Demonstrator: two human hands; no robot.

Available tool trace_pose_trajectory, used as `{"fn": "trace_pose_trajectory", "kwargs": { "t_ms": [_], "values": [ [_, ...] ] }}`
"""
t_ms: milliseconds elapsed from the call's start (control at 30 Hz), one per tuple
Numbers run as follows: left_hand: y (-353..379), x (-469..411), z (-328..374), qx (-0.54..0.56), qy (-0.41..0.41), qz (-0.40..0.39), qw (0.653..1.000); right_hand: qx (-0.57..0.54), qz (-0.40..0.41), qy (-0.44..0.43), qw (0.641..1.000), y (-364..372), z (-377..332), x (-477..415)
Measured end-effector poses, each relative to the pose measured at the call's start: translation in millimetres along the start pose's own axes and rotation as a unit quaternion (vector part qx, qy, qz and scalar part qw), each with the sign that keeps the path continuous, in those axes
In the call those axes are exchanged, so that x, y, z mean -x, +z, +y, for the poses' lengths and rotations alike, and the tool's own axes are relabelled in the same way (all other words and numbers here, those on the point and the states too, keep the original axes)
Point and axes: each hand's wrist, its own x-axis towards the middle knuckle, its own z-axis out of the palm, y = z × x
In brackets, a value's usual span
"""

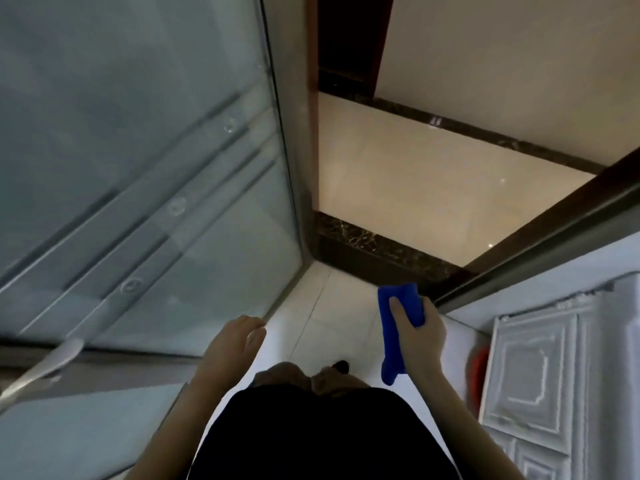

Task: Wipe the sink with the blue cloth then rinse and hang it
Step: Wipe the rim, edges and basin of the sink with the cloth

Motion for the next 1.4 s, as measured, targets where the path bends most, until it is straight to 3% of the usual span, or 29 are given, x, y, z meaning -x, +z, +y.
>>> {"fn": "trace_pose_trajectory", "kwargs": {
  "t_ms": [200, 433, 567, 700, 900, 1133, 1233, 1400],
  "values": [
    [-37.6, -134.9, 68.1, -0.012, 0.075, 0.008, 0.997, -0.040, 0.038, -0.009, 0.998, 4.1, -37.9, -89.3],
    [1.8, -292.1, 137.6, -0.074, 0.163, -0.185, 0.966, -0.047, 0.192, 0.106, 0.975, -14.1, -7.3, -144.2],
    [19.3, -380.4, 206.9, -0.112, 0.277, -0.306, 0.904, -0.034, 0.378, 0.177, 0.908, -35.6, -10.3, -151.3],
    [47.4, -429.9, 303.2, -0.129, 0.424, -0.331, 0.833, -0.067, 0.518, 0.232, 0.821, -63.1, -18.1, -136.9],
    [112.0, -417.8, 408.1, -0.158, 0.539, -0.387, 0.731, -0.108, 0.646, 0.295, 0.696, -81.6, -14.8, -85.2],
    [196.1, -336.1, 451.6, -0.199, 0.589, -0.480, 0.620, -0.157, 0.723, 0.359, 0.569, -97.7, 29.0, -33.3],
    [231.6, -298.7, 470.6, -0.197, 0.594, -0.486, 0.610, -0.185, 0.725, 0.354, 0.561, -135.2, 54.3, -31.3],
    [284.3, -230.1, 522.2, -0.179, 0.611, -0.488, 0.596, -0.170, 0.715, 0.330, 0.592, -217.1, 81.5, -29.4]
  ]
}}
